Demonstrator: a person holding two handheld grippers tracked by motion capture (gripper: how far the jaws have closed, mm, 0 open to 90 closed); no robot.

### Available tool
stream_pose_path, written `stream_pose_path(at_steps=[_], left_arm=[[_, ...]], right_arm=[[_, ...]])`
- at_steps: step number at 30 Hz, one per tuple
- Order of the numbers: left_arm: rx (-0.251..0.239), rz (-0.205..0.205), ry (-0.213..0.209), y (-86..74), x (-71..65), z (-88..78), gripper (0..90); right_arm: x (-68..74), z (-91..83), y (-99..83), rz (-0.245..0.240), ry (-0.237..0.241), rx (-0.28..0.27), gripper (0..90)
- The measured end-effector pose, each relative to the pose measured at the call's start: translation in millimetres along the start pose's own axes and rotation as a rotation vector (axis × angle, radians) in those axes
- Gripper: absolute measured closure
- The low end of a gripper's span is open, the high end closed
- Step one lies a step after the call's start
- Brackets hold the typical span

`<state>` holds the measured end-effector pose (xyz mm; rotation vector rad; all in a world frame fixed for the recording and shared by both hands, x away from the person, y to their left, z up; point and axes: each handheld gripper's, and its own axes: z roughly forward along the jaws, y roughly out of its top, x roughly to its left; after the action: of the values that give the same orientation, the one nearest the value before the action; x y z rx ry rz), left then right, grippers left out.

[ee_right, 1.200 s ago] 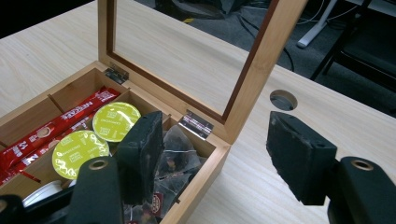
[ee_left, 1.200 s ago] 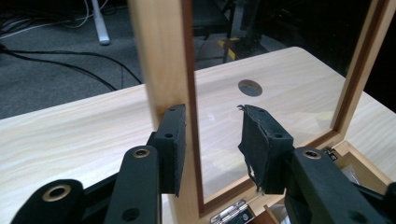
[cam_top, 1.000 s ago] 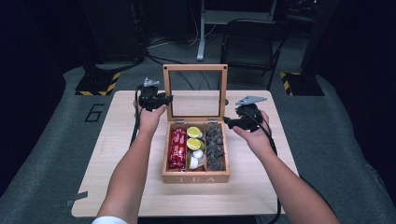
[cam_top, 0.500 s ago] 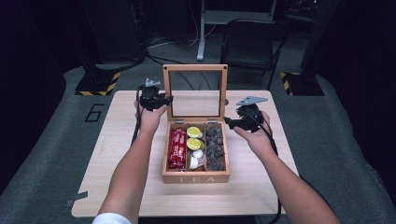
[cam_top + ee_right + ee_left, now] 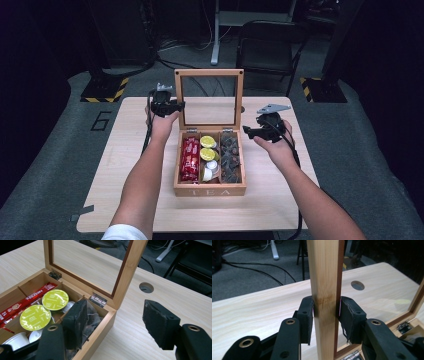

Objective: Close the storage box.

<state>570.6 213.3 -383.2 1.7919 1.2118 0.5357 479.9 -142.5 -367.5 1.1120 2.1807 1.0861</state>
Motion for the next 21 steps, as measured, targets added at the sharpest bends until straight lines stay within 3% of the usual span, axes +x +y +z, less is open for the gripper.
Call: stream_pose_path(at_steps=[13, 21], left_arm=[[0.001, -0.018, -0.025, -0.2, 2.9, -2.4, 65.1], [-0.021, -0.006, -0.040, -4.0, 2.3, -7.5, 65.5]], right_arm=[[-2.1, 2.1, -2.7, -0.005, -0.009, 0.008, 36.0], [2.9, 6.1, 0.1, -0.008, -0.007, 0.012, 36.0]])
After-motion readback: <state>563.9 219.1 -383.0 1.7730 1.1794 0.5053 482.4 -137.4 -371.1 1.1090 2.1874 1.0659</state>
